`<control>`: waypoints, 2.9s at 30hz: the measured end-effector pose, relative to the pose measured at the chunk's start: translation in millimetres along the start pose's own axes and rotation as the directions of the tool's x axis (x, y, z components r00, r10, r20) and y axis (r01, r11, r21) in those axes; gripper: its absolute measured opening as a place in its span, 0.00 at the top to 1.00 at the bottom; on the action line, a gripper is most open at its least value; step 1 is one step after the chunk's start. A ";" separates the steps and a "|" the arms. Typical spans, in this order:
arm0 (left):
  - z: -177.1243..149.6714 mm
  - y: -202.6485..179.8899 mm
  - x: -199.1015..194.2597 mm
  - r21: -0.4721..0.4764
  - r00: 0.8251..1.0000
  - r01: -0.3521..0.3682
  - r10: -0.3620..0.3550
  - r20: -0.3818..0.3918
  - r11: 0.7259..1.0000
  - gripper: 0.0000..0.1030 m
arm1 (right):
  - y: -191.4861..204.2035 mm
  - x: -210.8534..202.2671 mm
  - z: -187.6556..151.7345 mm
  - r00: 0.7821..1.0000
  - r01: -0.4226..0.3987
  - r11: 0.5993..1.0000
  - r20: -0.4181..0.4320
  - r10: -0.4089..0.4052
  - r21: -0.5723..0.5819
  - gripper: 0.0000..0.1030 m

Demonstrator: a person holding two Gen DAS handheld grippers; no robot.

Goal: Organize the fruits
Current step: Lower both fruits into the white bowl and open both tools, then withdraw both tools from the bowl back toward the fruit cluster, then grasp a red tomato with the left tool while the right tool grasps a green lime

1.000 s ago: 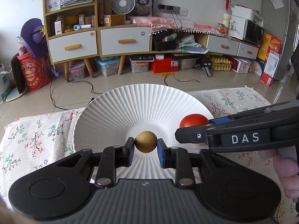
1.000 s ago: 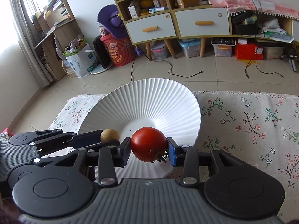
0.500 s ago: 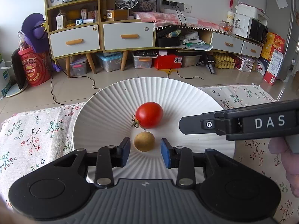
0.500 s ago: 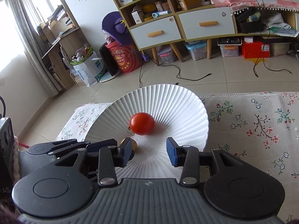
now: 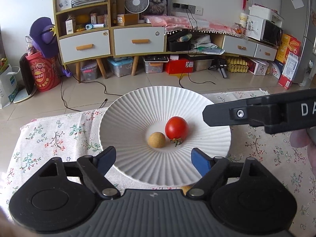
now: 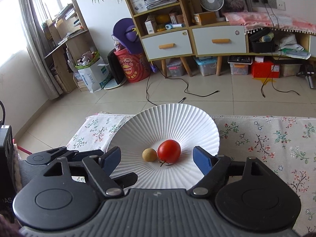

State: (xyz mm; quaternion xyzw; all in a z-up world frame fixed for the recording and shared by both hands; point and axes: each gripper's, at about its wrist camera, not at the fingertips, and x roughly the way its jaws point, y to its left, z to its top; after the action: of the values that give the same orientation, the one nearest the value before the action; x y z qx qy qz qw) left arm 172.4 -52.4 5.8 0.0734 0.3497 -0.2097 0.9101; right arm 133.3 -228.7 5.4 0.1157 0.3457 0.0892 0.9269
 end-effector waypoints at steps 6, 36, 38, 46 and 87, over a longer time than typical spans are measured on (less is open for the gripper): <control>-5.1 5.1 -23.8 0.018 1.000 -0.024 0.024 0.005 1.000 0.04 | 4.5 -16.5 -3.6 0.999 0.043 0.999 0.018 -0.043 -0.004 0.13; -80.1 43.0 -68.6 -0.026 0.996 -0.081 0.080 -0.047 0.996 0.04 | 24.5 -47.5 -83.6 0.993 0.079 0.986 -0.079 -0.091 -0.148 0.02; -87.5 44.0 -68.4 -0.037 0.996 -0.077 0.075 -0.051 0.996 0.04 | 25.8 -49.7 -89.3 0.992 0.081 0.983 -0.082 -0.096 -0.167 0.02; -106.1 47.7 -66.9 -0.044 0.996 -0.081 0.080 -0.035 0.996 0.04 | 20.8 -50.5 -116.3 0.987 0.083 0.980 -0.119 -0.106 -0.179 0.02; -115.6 53.3 -45.9 -0.056 0.996 -0.091 0.090 -0.015 0.994 0.43 | 23.4 -38.9 -133.8 0.978 0.064 0.958 -0.175 -0.117 -0.279 0.59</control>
State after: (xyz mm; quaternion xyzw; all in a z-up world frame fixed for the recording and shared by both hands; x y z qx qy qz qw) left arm 94.8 43.2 -50.3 0.0646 0.3576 -0.1578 0.9182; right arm 13.8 -195.4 -62.2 -0.0375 0.4217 0.1038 0.9000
